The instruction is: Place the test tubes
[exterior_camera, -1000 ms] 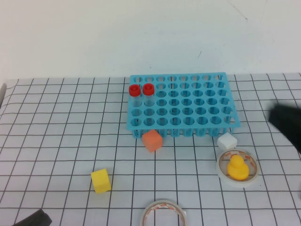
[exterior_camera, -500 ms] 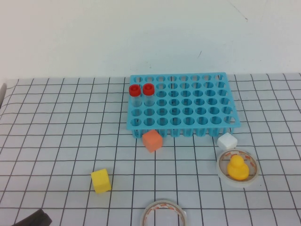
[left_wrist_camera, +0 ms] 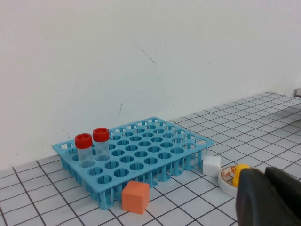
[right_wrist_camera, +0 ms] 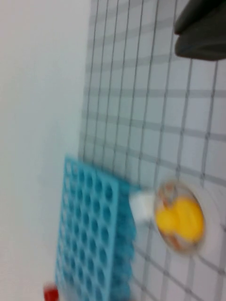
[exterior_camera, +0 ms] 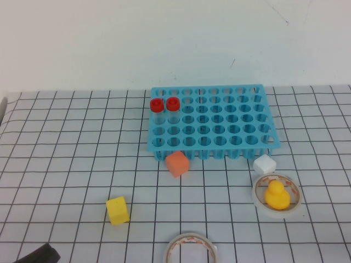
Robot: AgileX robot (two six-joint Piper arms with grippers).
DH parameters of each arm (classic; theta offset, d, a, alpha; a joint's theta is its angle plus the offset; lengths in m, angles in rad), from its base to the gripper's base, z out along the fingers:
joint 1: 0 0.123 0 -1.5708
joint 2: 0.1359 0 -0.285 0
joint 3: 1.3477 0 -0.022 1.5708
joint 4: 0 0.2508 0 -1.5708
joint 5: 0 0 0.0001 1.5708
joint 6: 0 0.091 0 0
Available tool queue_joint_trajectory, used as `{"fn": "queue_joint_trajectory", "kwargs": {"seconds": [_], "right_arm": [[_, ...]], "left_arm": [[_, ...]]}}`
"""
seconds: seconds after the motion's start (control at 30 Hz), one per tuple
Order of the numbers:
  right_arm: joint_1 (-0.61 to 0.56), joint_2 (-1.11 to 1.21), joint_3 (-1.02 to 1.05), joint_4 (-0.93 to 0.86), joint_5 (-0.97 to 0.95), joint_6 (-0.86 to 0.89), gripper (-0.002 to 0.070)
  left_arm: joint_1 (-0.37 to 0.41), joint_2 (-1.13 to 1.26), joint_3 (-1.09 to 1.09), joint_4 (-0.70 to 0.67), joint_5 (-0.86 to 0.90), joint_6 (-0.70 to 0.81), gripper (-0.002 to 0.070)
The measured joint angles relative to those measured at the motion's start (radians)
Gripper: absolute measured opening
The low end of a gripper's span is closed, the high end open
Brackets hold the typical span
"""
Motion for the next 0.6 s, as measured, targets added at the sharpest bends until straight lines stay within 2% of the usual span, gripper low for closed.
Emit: {"fn": "queue_joint_trajectory", "kwargs": {"seconds": [0.1,0.17,0.27,0.4,0.6], "right_arm": [[-0.140,-0.076,0.011,0.001,0.020,0.004,-0.0001],[-0.192,-0.131,0.011,0.001,0.069,0.026,-0.0001],[-0.206,-0.192,0.011,-0.016,0.183,0.103,-0.0001],[-0.206,-0.239,0.011,-0.136,0.316,0.238,-0.0001],[-0.206,-0.269,0.011,-0.211,0.361,0.346,-0.0001]], "left_arm": [[0.000,0.000,0.000,0.000,0.000,0.000,-0.0002],[0.000,0.000,0.000,0.000,0.000,0.000,-0.0002],[0.000,0.000,0.000,0.000,0.000,0.000,-0.0002],[0.000,0.000,0.000,0.000,0.000,0.002,-0.0002],[0.000,0.000,0.000,0.000,0.000,0.002,-0.0002]]}}
